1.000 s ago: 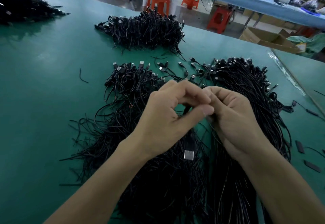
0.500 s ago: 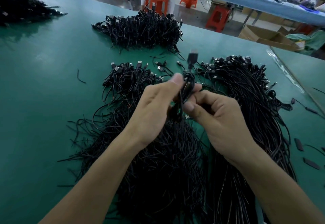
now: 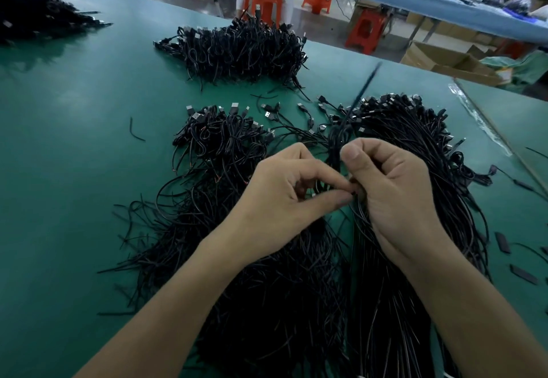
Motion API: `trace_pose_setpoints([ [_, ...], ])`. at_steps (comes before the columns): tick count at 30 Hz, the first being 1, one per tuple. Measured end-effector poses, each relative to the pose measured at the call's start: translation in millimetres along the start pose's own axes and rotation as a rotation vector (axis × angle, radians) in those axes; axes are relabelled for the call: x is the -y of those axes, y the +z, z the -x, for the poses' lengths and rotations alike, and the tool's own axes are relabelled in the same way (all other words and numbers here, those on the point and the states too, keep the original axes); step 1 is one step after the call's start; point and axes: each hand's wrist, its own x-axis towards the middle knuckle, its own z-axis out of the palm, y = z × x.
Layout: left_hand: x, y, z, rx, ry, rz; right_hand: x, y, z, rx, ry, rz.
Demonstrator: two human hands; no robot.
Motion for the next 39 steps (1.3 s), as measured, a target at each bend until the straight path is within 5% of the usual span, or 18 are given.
trace_pose_setpoints([
  [9,-6.5,-7.2,-5.0,-0.049,-0.236,0.257,6.7,8.8,10.3,0.146,-0.152,0.119],
  [16,1.1,-14.1,-4.5,-0.076,-0.048,0.295,-1.2,7.0,13.1,0.205,-0.199,0.306],
  [23,7.6,-21.8,-2.8,-0.041,0.044,0.131,-3.4,4.1,11.6,0.163,0.026,0.221],
  [31,16.3,-19.2,-6.3,-0.058,0.318,-0.197,-8.8,1.7,14.9,0.171,0.412,-0.186],
  [36,18.3,-19.4,-5.1,-0.084,0.215,-0.246,-16.1,-0.5,12.4,0.230,0.559,-0.342],
  [39,22.4,-17.0,-9.6,-0.117,0.047,-0.195,-31.9,-4.1,10.1,0.126,0.480,-0.150],
])
